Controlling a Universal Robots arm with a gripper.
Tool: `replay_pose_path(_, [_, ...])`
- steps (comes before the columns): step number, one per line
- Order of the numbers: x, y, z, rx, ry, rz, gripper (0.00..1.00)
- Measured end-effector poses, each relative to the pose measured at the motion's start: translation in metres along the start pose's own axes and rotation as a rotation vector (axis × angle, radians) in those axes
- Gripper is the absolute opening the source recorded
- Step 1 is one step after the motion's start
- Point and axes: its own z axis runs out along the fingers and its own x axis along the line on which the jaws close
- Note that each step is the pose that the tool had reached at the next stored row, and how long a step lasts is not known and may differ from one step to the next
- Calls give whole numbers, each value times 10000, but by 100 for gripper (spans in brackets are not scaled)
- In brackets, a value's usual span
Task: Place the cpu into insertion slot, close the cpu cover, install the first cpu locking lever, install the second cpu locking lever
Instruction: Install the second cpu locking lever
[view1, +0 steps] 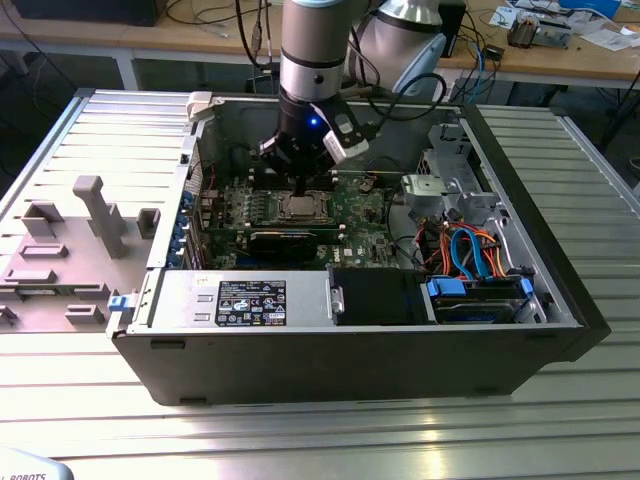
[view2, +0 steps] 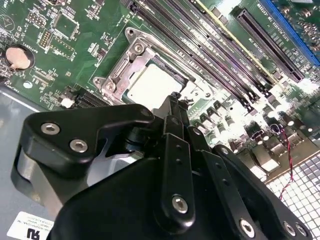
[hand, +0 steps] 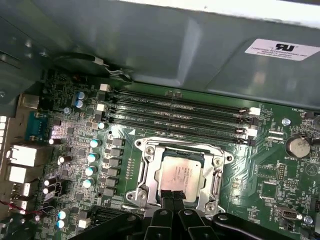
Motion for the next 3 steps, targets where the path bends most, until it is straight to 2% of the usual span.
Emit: replay_pose_path(3, [0, 0, 0, 0, 0, 0, 11])
